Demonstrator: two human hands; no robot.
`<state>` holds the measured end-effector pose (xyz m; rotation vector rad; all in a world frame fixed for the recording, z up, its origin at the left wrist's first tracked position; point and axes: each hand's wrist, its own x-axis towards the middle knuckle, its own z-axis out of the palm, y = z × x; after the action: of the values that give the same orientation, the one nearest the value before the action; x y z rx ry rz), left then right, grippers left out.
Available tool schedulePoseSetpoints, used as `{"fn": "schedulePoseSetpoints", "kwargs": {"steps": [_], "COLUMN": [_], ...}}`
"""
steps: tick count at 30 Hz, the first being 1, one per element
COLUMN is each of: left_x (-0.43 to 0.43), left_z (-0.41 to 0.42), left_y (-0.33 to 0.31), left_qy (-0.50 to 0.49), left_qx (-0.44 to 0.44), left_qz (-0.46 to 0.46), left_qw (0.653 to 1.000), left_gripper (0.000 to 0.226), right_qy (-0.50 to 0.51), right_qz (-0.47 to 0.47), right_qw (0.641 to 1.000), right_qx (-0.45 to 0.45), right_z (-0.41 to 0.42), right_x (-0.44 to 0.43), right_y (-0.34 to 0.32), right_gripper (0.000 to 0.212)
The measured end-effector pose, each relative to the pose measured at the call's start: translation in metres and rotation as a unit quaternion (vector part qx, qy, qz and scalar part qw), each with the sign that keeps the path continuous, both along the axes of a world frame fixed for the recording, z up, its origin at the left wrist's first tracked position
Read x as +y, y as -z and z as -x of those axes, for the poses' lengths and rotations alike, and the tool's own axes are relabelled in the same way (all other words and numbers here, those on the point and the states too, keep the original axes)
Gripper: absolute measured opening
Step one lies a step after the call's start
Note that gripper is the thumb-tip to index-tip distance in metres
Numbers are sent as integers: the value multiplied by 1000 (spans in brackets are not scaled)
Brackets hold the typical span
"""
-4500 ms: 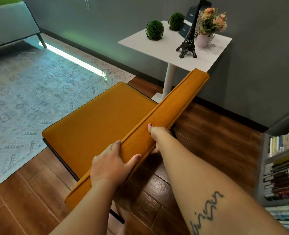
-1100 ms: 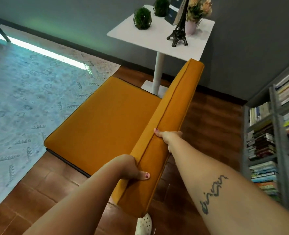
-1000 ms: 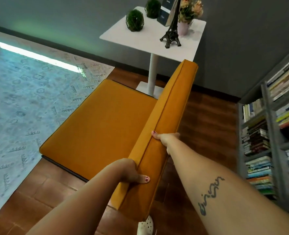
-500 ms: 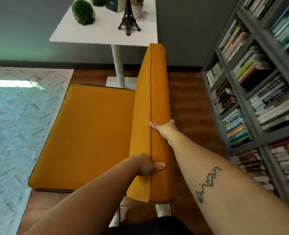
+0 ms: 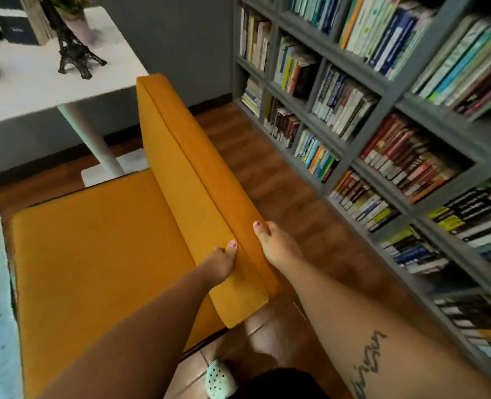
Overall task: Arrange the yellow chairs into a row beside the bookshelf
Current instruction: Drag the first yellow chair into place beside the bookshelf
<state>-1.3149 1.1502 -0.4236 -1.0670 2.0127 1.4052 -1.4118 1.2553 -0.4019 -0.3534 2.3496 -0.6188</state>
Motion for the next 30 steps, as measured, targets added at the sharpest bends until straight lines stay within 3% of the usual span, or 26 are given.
{"fn": "schedulePoseSetpoints", "kwargs": {"steps": [3, 6, 9, 12, 16, 21, 27, 30], "left_x": [-7, -13, -17, -29, -32, -38, -50, -52], "left_z": [-2, -2, -2, -2, -3, 32, 75, 87], "left_y": [6, 3, -16, -30, -42, -49, -51, -49], "left_qy": [44, 73, 156, 256, 329, 506, 619, 639], "left_qx": [-1, 7, 30, 21, 52, 46, 37, 50], "left_qz": [32, 149, 299, 391, 408, 415, 402, 393], "left_qw": [998, 986, 941, 884, 850, 755, 674, 659], "left_gripper": [73, 76, 78, 89, 101, 95, 99, 100], "right_qy": [-12, -3, 19, -9, 25, 125, 196, 202], "right_qz": [-2, 6, -12, -66, -104, -111, -101, -107], "right_qw": [1000, 1000, 999, 997, 994, 981, 973, 972], "right_qx": [22, 26, -27, -36, -31, -96, -67, -60], "right_z": [-16, -31, -40, -46, -54, -55, -55, -52], "right_x": [19, 38, 48, 47, 35, 24, 14, 12], "right_y": [4, 3, -1, -10, -15, -20, -13, -10], "right_gripper": [73, 94, 113, 122, 124, 121, 103, 97]}}
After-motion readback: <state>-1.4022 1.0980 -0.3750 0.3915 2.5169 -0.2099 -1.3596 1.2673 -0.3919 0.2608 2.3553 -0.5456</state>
